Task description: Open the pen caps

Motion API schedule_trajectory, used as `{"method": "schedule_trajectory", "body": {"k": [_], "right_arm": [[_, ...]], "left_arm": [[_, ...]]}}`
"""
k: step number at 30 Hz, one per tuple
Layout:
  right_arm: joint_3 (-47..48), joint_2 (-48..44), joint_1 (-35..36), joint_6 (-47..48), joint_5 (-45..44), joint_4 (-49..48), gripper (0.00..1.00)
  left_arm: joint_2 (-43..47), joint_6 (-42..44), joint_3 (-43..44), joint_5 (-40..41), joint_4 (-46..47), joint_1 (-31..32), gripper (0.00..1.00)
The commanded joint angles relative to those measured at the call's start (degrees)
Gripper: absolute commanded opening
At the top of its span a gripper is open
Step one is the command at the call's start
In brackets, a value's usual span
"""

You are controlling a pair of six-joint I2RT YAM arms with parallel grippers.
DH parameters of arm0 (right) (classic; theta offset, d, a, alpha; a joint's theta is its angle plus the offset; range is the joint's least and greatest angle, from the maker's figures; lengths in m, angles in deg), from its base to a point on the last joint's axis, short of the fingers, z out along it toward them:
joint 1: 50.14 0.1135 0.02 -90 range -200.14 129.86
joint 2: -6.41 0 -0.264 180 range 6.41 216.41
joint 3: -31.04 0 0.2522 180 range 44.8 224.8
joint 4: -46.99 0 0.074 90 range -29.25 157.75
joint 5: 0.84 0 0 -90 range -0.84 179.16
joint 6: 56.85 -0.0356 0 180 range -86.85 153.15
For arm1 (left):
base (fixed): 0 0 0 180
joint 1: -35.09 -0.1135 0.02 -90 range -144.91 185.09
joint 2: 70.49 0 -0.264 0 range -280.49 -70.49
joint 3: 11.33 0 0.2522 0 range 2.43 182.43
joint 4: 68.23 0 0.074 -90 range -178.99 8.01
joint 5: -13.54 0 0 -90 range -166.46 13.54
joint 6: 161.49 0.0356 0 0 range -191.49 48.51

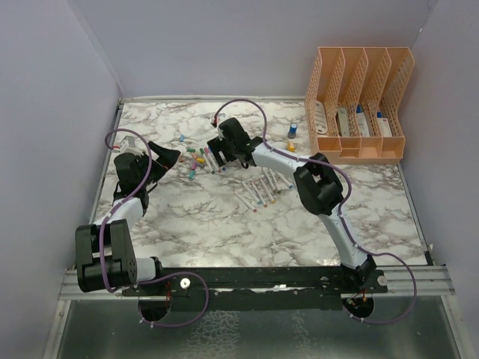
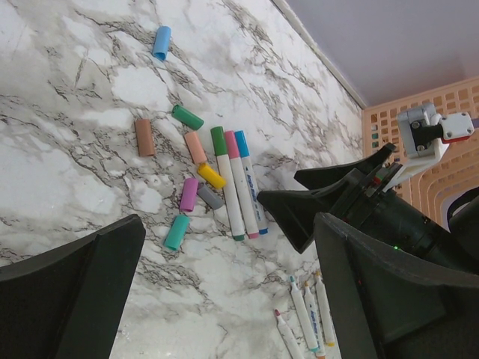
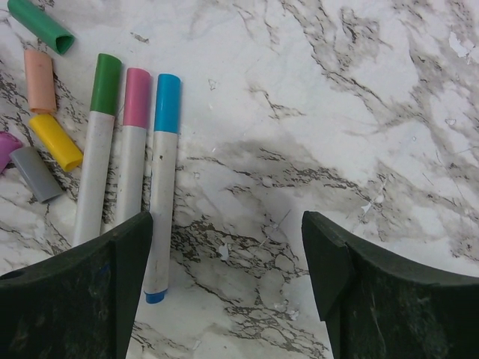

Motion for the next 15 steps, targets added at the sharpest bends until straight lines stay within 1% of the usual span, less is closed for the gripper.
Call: {"method": "schedule_trajectory", "body": {"k": [1, 9, 12, 15], "right_arm": [[2.35, 2.41, 0.13, 0.58, 2.0, 1.43, 0.78], [2.51, 2.97, 0.13, 0.49, 2.88, 1.71, 0.77], [2.46, 3.28, 0.13, 0.49, 3.12, 1.88, 0.74], [2.44, 3.67, 0.13, 0.41, 3.5, 2.37, 0.67]], "left_arm": [[-0.5, -0.27, 0.16, 0.33, 0.6, -0.36, 0.99], [-0.87, -0.41, 0.23, 0.27, 0.6, -0.35, 0.99], [-1.02, -0.5, 0.18, 0.28, 0.6, -0.39, 0.99], [-1.13, -0.54, 0.19, 0.13, 0.62, -0.38, 0.99]]}}
